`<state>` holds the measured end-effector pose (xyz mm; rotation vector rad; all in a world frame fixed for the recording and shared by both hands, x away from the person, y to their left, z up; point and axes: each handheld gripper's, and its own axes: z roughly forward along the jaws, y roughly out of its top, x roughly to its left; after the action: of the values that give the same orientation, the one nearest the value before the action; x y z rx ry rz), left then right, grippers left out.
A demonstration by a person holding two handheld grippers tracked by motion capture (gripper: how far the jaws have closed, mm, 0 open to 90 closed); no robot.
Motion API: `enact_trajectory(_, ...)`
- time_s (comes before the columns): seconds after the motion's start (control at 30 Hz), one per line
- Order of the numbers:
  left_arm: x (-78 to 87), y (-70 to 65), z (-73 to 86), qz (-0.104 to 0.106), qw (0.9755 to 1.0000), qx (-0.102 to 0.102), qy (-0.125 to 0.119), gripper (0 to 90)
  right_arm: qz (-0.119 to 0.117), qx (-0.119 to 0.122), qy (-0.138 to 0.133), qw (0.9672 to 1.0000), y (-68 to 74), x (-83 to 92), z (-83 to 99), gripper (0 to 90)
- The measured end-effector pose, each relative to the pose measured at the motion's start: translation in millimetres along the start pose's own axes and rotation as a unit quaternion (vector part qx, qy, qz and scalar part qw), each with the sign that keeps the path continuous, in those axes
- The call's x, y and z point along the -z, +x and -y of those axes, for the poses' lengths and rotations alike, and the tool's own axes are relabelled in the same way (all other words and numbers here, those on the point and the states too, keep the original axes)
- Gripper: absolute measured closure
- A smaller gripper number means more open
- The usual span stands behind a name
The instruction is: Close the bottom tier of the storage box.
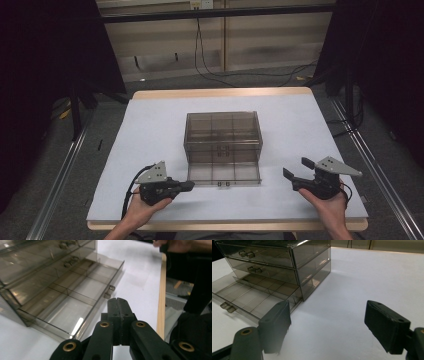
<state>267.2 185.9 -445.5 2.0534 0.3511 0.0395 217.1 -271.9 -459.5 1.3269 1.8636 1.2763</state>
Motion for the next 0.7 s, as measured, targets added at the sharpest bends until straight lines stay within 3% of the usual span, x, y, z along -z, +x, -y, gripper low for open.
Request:
enact_trajectory(0.1, -6.3, -1.5, -6.0, 0.003, 0.9997, -0.008, 0.021, 90.0, -0.001, -0.001, -0.001, 1.0, 0.4, -0.6, -0.1, 20.7)
enact_trajectory(0.33, -23.5, -4.5, -15.4, 0.025, 0.9988, -0.023, 0.037, 90.0, -0.001, 0.001, -0.001, 1.0, 0.8, -0.7, 0.1, 20.6)
enact_trajectory(0.7, -46.4, 0.5, -28.2, 0.044, 0.998, -0.02, 0.039, 90.0, -0.003, 0.001, 0.0, 1.0, 0.6, -0.5, 0.0, 20.2)
